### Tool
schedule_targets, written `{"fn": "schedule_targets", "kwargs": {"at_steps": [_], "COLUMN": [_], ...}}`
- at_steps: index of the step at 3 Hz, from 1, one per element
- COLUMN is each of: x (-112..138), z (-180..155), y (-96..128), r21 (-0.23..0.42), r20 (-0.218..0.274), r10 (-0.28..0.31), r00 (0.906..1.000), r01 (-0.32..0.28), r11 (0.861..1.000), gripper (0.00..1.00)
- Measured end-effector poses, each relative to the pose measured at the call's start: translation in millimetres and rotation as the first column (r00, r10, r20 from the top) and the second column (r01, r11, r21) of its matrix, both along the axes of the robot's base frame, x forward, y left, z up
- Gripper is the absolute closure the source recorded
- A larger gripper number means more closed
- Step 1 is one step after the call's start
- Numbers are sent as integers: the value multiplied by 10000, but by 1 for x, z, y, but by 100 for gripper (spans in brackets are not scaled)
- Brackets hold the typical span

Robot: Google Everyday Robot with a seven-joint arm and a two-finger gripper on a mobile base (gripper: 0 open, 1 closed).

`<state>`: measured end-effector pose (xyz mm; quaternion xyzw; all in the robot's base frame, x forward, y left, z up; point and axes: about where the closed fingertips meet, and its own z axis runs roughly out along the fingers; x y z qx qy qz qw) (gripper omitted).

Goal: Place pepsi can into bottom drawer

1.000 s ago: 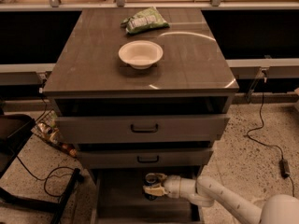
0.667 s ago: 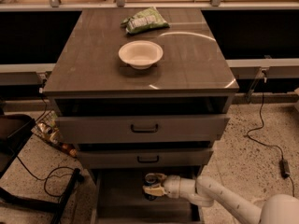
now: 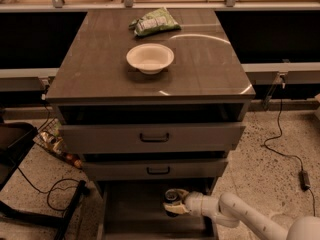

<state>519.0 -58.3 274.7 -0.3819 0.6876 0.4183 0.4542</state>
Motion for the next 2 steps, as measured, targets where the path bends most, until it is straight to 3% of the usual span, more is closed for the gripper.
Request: {"fn": "schedule_targets", "kwargs": {"at_steps": [1,2], "x": [1,-2], "z": [-14,-35], "y": [-27,-43], "r21": [-837,-1355], "r20": [308,132], "r10": [661,2075], "r00": [9973,9781], "r01": [-633,-2038], "r11": [9945,9696], "gripper": [100,100]}}
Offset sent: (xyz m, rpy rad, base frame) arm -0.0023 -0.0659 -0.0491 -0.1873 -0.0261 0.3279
